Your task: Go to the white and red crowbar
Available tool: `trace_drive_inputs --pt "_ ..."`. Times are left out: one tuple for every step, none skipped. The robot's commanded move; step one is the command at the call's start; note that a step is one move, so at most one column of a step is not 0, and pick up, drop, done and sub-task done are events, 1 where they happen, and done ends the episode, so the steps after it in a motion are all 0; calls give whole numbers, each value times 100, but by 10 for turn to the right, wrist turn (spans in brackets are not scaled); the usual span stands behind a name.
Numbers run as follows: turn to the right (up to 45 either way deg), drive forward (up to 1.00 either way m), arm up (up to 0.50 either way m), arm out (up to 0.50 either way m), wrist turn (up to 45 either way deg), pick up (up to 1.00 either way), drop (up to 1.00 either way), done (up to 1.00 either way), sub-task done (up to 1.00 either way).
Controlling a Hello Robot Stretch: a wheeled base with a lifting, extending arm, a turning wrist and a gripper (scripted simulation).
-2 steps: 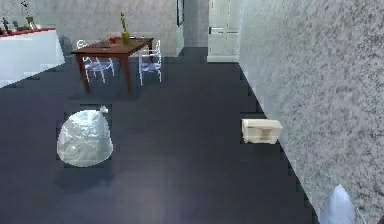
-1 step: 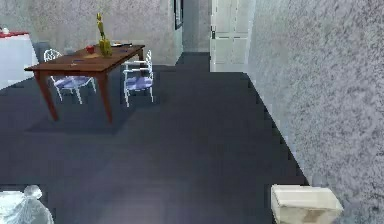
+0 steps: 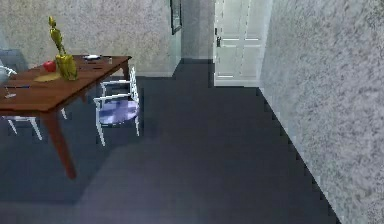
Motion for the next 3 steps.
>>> trace_drive_inputs --pt "0 100 0 0 0 0 0 0 0" --pt "0 100 0 0 0 0 0 0 0" --pt "30 0 0 0 0 0 0 0 0"
